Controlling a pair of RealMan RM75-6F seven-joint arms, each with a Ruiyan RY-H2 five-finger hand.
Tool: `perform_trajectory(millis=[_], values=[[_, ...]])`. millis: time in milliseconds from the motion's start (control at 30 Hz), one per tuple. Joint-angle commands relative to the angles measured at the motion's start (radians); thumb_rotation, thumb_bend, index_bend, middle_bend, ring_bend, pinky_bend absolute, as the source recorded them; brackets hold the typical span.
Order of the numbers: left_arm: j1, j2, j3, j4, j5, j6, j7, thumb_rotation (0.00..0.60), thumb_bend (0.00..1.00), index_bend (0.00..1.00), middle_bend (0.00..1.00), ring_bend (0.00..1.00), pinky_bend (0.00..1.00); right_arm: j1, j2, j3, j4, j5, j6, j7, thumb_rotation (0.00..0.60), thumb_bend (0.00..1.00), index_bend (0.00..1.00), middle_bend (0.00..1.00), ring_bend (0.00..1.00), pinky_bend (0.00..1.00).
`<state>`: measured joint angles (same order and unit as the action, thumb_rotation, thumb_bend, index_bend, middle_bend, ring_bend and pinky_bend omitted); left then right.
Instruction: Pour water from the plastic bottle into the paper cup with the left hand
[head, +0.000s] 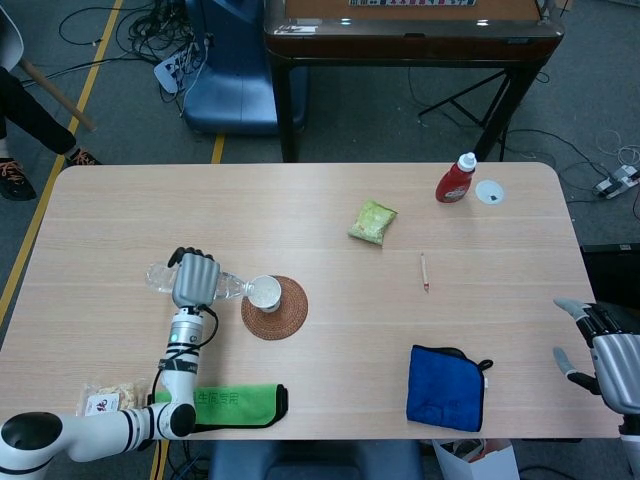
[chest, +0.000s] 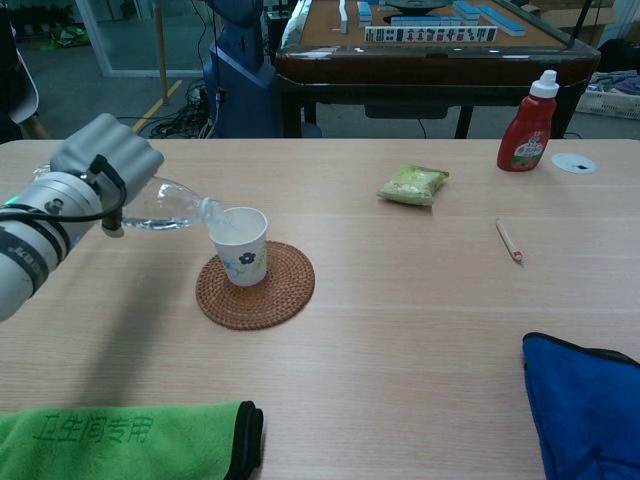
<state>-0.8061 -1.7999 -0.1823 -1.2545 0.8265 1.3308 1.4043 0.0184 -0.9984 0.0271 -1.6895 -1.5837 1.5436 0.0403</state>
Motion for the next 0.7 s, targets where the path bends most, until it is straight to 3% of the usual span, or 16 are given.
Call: perform_trajectory(millis=[33, 433, 600, 700], values=[[0.004, 0.001, -0.015, -0.01, -0.011, -0.011, -0.031, 0.6, 0.02, 0.73, 0.85, 0.48, 0.53, 0.0, 0.0, 0.0, 0.0, 0.0, 0.0, 0.0, 0.6, 0.35, 0.21, 0.26, 0.21, 0.47], [0.014, -0.016, -0.056, -0.01, 0.005, -0.027, -0.198, 0.6, 0.02, 0.73, 0.85, 0.47, 0.53, -0.001, 0.0, 0.001, 0.002, 0.001, 0.002, 0.005, 0.6, 0.35, 0.21, 0.26, 0.21, 0.47], [0.035, -0.03, -0.135, -0.046, -0.032, -0.018, -0.337, 0.6, 0.02, 0.73, 0.85, 0.47, 0.52, -0.001, 0.002, 0.001, 0.002, 0.001, 0.002, 0.007, 0.6, 0.35, 0.21, 0.26, 0.21, 0.47], [0.046, -0.031, -0.154, -0.046, -0.013, -0.002, -0.414, 0.6, 0.02, 0.73, 0.85, 0.47, 0.52, -0.001, 0.002, 0.001, 0.0, 0.001, 0.003, 0.005, 0.6, 0.35, 0.21, 0.26, 0.21, 0.47]])
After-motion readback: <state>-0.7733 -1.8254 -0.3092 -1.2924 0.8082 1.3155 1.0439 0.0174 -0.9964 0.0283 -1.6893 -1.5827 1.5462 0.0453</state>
